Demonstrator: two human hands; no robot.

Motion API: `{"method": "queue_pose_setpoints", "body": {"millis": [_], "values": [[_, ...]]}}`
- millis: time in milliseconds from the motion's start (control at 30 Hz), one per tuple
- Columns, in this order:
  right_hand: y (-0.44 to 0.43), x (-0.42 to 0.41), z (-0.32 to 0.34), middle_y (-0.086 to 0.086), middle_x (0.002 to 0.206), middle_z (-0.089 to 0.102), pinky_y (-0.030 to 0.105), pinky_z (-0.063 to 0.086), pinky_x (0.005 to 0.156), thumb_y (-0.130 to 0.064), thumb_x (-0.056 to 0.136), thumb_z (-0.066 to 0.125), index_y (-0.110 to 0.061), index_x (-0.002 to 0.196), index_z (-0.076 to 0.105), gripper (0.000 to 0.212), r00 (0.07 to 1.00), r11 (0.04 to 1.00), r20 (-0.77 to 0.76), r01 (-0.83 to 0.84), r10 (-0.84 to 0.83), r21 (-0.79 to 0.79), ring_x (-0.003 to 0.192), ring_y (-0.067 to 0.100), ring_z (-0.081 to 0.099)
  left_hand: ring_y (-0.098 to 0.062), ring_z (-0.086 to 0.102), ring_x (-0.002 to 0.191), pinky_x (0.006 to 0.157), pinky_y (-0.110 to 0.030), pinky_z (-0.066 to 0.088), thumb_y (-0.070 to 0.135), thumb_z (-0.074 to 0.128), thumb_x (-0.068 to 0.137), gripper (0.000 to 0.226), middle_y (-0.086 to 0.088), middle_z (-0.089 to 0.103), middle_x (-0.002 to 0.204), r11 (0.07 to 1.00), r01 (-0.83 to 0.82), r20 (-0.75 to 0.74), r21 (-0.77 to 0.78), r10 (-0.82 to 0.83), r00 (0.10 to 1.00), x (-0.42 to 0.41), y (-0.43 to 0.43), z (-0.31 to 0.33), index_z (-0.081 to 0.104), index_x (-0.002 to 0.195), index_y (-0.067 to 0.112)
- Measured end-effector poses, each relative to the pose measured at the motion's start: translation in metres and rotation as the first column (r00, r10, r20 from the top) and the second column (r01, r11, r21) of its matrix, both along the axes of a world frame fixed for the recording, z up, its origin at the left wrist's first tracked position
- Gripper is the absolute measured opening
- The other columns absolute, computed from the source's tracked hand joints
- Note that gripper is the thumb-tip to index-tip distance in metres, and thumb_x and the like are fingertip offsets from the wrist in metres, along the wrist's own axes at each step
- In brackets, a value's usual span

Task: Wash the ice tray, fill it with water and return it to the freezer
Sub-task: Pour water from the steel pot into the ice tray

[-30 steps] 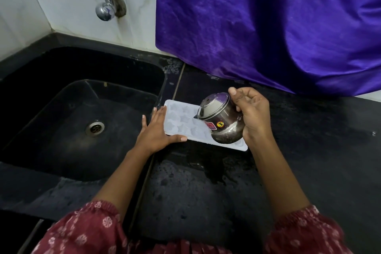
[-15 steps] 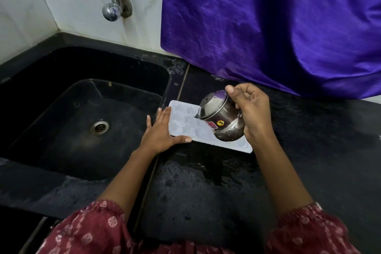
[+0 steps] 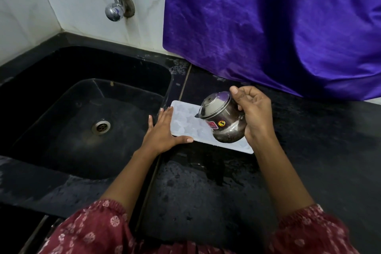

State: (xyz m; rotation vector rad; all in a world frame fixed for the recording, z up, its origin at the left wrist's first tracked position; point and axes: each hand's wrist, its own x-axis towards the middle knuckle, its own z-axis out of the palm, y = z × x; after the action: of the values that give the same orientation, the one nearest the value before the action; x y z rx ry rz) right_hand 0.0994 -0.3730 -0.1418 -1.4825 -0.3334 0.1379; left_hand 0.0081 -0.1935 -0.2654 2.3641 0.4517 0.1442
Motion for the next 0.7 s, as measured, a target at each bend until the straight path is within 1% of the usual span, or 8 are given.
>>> {"method": "queue_pose_setpoints", "body": {"millis": [167, 267, 333, 467, 600, 700], "values": [[0.001, 0.002, -0.008, -0.014, 0.045, 0.044, 0.015, 0.039, 0.057, -0.02, 0.08, 0.068, -0.015, 0.068, 0.056, 0.018, 0.997, 0.997, -0.081, 0.024, -0.018, 0.075, 0.047, 0.0, 0.039, -0.005, -0.013, 0.142, 0.109, -0.036, -0.021, 0.067, 0.064, 0.065, 0.116, 0.004, 0.0, 0.158, 1.0, -0.002, -0.002, 0.006, 0.002, 1.0, -0.001, 0.0, 0.0, -0.001, 0.149, 0.018], [0.006, 0.002, -0.009, -0.014, 0.044, 0.045, 0.013, 0.04, 0.055, -0.02, 0.08, 0.068, -0.016, 0.068, 0.057, 0.017, 0.997, 0.997, -0.078, 0.0, 0.006, 0.079, 0.046, -0.001, 0.041, -0.005, -0.013, 0.141, 0.109, -0.036, -0.021, 0.069, 0.063, 0.065, 0.117, 0.005, 0.0, 0.158, 1.0, 0.001, -0.005, 0.011, -0.001, 1.0, -0.001, 0.001, -0.001, -0.001, 0.149, 0.018], [0.011, 0.002, -0.009, -0.014, 0.044, 0.045, 0.012, 0.041, 0.055, -0.019, 0.08, 0.068, -0.017, 0.068, 0.056, 0.018, 0.998, 0.998, -0.058, -0.023, 0.026, 0.063, 0.047, 0.0, 0.041, -0.004, -0.014, 0.141, 0.108, -0.035, -0.022, 0.069, 0.062, 0.066, 0.117, 0.005, -0.001, 0.158, 1.0, 0.01, -0.013, 0.012, -0.01, 1.0, 0.0, 0.002, -0.001, -0.002, 0.149, 0.018], [0.021, 0.0, -0.008, -0.014, 0.044, 0.046, 0.018, 0.037, 0.058, -0.018, 0.079, 0.069, -0.017, 0.068, 0.055, 0.019, 0.998, 0.998, -0.023, -0.053, 0.054, 0.025, 0.051, 0.004, 0.039, -0.003, -0.015, 0.14, 0.105, -0.032, -0.024, 0.068, 0.062, 0.068, 0.116, 0.005, -0.003, 0.158, 1.0, 0.027, -0.029, 0.009, -0.027, 0.999, 0.0, 0.004, 0.0, -0.004, 0.149, 0.017], [0.029, -0.001, -0.007, -0.016, 0.044, 0.048, 0.019, 0.037, 0.059, -0.021, 0.077, 0.072, -0.019, 0.067, 0.055, 0.02, 0.998, 0.998, 0.015, -0.054, 0.054, -0.036, 0.049, 0.001, 0.04, -0.002, -0.015, 0.14, 0.105, -0.033, -0.024, 0.066, 0.063, 0.069, 0.115, 0.005, -0.002, 0.158, 0.999, 0.03, -0.016, -0.02, -0.031, 0.999, -0.001, 0.003, 0.001, -0.004, 0.149, 0.017], [0.032, -0.001, -0.006, -0.016, 0.044, 0.048, 0.021, 0.038, 0.062, -0.025, 0.076, 0.073, -0.02, 0.066, 0.054, 0.021, 0.998, 0.996, 0.036, -0.055, 0.058, -0.073, 0.051, 0.002, 0.041, -0.002, -0.015, 0.14, 0.106, -0.033, -0.024, 0.065, 0.063, 0.069, 0.114, 0.005, -0.001, 0.158, 0.999, 0.029, -0.009, -0.027, -0.029, 1.0, -0.002, 0.002, 0.002, -0.004, 0.149, 0.017]]}}
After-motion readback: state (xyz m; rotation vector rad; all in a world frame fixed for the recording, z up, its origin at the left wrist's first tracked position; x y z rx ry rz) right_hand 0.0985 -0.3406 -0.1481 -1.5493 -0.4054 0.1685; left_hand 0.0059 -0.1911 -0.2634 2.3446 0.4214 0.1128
